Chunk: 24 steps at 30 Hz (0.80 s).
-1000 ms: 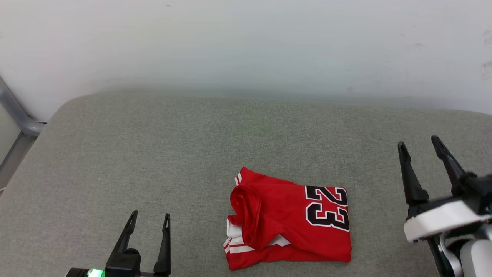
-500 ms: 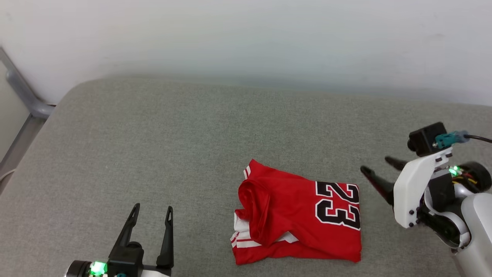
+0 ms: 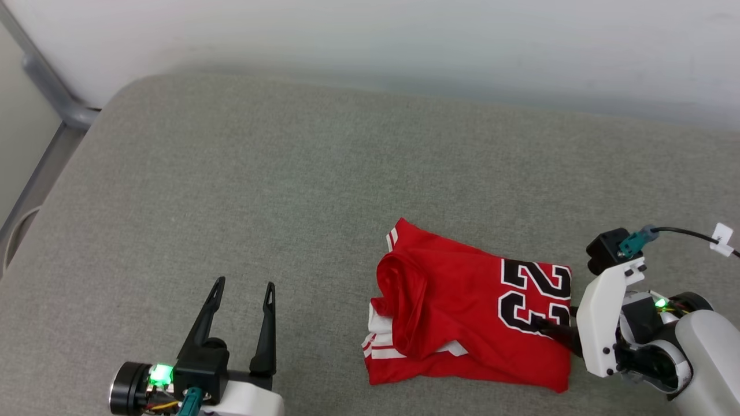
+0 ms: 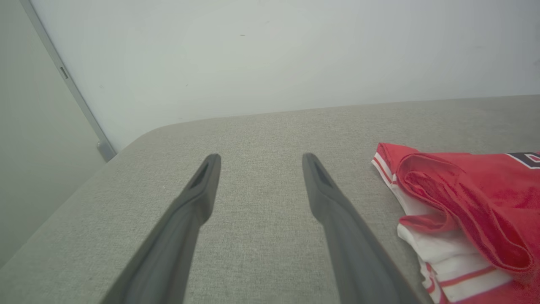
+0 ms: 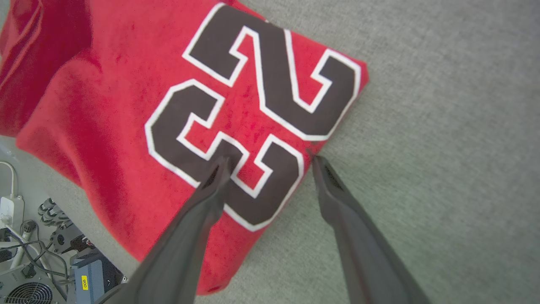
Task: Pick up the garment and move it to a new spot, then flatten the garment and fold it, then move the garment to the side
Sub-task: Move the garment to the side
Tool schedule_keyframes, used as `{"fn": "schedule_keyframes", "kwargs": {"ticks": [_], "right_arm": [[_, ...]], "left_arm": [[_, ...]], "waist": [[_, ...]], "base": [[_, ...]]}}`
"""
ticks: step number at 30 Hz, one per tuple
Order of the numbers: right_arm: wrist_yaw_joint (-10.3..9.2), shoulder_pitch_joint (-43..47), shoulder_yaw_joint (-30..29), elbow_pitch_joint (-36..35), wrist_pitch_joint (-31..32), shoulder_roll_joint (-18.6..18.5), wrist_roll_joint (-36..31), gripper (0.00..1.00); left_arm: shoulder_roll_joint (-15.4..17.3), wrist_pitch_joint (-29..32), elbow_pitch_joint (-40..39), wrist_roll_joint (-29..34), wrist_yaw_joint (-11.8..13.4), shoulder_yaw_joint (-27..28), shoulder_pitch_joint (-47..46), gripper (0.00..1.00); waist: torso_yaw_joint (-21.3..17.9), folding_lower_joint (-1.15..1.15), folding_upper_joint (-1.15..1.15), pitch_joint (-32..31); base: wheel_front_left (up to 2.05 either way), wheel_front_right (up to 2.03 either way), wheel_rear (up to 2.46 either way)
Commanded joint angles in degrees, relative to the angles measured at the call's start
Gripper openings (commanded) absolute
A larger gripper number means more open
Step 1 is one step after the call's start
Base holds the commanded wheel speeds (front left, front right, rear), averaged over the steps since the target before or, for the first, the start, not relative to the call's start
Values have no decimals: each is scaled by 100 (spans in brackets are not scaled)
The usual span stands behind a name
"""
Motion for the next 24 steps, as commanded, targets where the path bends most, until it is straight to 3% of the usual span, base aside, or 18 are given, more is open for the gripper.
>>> {"fn": "schedule_keyframes", "kwargs": {"ticks": [1, 12, 13, 14, 24], "right_arm": [[-5, -47, 28, 45, -30, 31, 23, 100], [-4, 208, 732, 700, -306, 66, 127, 100], [-4, 191, 746, 702, -422, 56, 143, 40], [-4, 147, 766, 696, -516, 38, 143, 0], [-9, -214, 810, 469, -1372, -259, 253, 0]], "left_arm": [[-17, -14, -6, -6, 0, 5, -89, 100], [-83, -14, 84, -32, -2, -55, -355, 100], [-81, -14, 91, -33, 0, -45, -355, 100], [-76, -14, 100, -36, 1, -33, -345, 100], [-46, -13, 101, -21, 19, 9, -211, 100]], "waist": [[88, -1, 0, 130], [258, -1, 0, 451], [253, -1, 0, 443], [246, -1, 0, 427], [56, -1, 0, 301]], "base": [[0, 0, 0], [0, 0, 0], [0, 0, 0], [0, 0, 0], [0, 0, 0]]}}
